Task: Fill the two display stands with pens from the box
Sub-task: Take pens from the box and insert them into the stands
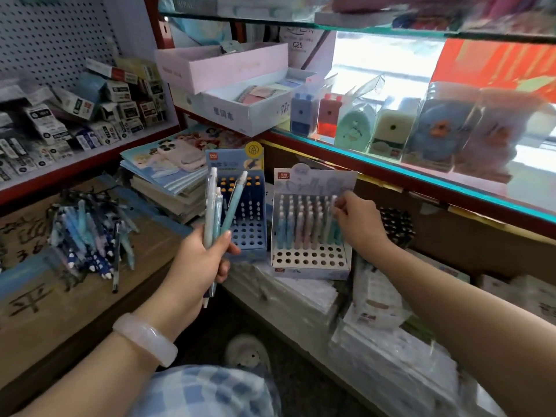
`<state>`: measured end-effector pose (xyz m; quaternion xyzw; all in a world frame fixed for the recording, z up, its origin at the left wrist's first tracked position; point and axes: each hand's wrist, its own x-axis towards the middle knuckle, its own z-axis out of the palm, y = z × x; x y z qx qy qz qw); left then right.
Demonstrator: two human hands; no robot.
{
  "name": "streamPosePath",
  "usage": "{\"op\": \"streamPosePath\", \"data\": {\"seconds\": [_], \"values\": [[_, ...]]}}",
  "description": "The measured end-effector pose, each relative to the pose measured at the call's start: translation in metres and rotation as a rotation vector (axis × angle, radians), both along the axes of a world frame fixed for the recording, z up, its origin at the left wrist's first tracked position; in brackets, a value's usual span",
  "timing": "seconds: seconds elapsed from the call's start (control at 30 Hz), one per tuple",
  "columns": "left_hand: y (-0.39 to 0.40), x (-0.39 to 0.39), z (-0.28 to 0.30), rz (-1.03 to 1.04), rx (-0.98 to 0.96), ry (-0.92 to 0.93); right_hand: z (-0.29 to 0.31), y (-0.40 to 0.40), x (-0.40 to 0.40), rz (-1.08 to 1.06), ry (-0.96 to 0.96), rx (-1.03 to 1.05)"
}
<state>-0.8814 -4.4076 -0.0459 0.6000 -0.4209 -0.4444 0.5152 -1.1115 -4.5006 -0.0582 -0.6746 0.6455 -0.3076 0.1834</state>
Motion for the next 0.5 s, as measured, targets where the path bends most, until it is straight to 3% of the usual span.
{"op": "streamPosePath", "data": {"seconds": [0.5], "values": [[-0.002, 0.002, -0.002, -0.016, 0.047, 0.034, -0.041, -0.009, 0.001, -0.053, 0.183, 0.084]]}}
